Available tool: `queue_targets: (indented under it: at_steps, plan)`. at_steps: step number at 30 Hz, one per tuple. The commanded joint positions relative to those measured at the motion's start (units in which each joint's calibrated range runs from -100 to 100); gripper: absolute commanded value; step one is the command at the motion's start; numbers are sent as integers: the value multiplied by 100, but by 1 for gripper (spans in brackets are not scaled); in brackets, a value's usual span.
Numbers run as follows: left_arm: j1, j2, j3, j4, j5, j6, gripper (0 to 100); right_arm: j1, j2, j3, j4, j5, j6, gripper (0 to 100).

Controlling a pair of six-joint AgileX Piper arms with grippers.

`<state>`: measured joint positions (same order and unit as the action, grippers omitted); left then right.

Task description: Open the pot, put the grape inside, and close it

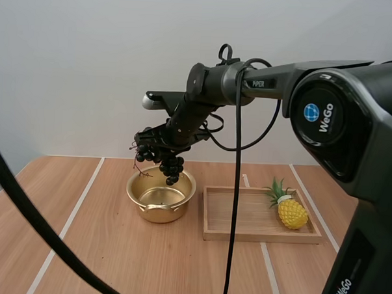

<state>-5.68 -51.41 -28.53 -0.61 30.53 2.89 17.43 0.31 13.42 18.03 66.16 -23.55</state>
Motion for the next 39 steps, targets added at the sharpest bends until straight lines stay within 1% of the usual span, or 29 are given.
queue_targets:
  at_steps: [1,8,17,19,23,30,39]
  plan:
    - [2,0,-29,-6,-131,-7,0,2,106,-62,12,114,-33,0]
    - [2,0,-29,-6,-131,-7,0,2,546,-62,-10,393,-33,0]
    - [2,0,-29,-6,-131,-7,0,2,1001,-62,-339,455,17,0]
    - [2,0,-29,-6,-131,-7,0,2,1110,-62,-385,431,111,0]
    - [2,0,-29,-6,-131,-7,0,2,1282,-47,-423,720,121,0]
    - [2,0,-29,-6,-131,-7,0,2,1329,-47,-474,1018,121,0]
    - [2,0,-29,-6,-131,-7,0,2,1329,-47,-592,948,121,0]
